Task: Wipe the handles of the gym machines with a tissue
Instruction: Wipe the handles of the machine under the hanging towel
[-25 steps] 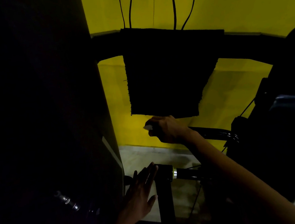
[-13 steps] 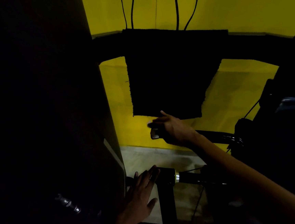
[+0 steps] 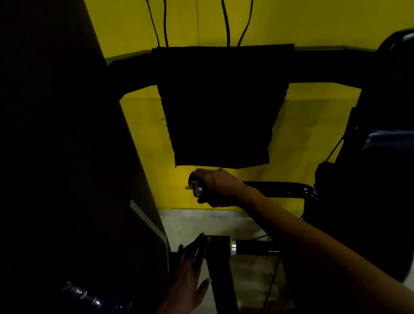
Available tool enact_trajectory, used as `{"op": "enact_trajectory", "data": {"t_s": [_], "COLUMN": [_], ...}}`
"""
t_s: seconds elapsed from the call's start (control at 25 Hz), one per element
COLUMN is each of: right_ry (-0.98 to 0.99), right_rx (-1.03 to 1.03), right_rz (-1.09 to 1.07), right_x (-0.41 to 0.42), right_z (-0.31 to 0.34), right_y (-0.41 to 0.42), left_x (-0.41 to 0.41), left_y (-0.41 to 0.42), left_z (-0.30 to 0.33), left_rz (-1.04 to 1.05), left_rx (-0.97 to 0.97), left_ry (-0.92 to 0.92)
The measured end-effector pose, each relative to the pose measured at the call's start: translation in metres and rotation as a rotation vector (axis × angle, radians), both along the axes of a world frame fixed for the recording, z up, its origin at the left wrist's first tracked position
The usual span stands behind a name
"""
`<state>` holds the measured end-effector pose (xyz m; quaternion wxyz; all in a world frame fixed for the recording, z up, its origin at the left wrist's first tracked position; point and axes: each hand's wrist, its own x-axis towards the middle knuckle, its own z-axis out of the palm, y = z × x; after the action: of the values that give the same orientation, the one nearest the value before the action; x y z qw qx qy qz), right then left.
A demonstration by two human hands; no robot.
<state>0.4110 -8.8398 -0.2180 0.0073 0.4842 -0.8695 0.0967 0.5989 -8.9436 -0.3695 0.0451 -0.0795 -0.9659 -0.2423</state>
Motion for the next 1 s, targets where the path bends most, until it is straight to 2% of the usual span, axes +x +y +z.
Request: {"op": "enact_trajectory", "data": {"t_s": [0.12,0.16,0.24,0.28,0.36,0.44,0.56,0.6,0.68,0.76,0.84,0.88,0.92,1.0], "right_ry": [0.33,0.385,0.506,0.633,0.824,0.879,0.778,0.707,0.456,0.262,0.247,0.24,0.224,0.189], "right_rx": [-0.098,-0.116,-0.079,-0.051,0.012,0.099,0.197,0.141,0.031,0.116,0.148,0.134,0.09,-0.085], "right_rz": [0.297,0.36,0.469,0.52,0.548,0.506,0.447,0.379,0.184,0.026,-0.063,-0.098,-0.139,-0.167], "right_x": [0.007,0.01,0.011,0.01,0.008,0.013,0.015,0.013,0.013,0.015,0.018,0.018,0.017,0.009], "right_z": [-0.011,-0.015,-0.016,-0.013,-0.012,-0.013,-0.015,-0.012,-0.007,-0.003,0.003,0.008,0.013,0.018], "right_y": [0.007,0.01,0.02,0.025,0.032,0.028,0.016,0.01,-0.001,-0.014,-0.022,-0.02,-0.014,0.008], "left_x": [-0.004,-0.004,-0.002,-0.002,-0.002,-0.001,0.001,0.002,0.002,0.0,-0.003,-0.006,-0.009,-0.021], "left_y": [0.004,0.005,0.005,0.005,0.003,0.006,0.007,0.007,0.004,0.001,-0.001,-0.001,-0.001,0.0], "left_z": [0.002,0.003,0.005,0.008,0.008,0.01,0.01,0.012,0.009,0.006,0.009,0.013,0.017,0.045], "left_rz": [0.019,0.037,0.06,0.071,0.078,0.079,0.084,0.079,0.065,0.047,0.032,0.033,0.039,0.088], "left_rx": [-0.124,-0.157,-0.168,-0.17,-0.173,-0.158,-0.168,-0.174,-0.185,-0.154,-0.146,-0.139,-0.125,-0.06], "left_ry": [-0.026,-0.002,-0.021,-0.057,-0.08,-0.079,-0.066,-0.065,-0.082,-0.114,-0.135,-0.085,-0.022,-0.037]}}
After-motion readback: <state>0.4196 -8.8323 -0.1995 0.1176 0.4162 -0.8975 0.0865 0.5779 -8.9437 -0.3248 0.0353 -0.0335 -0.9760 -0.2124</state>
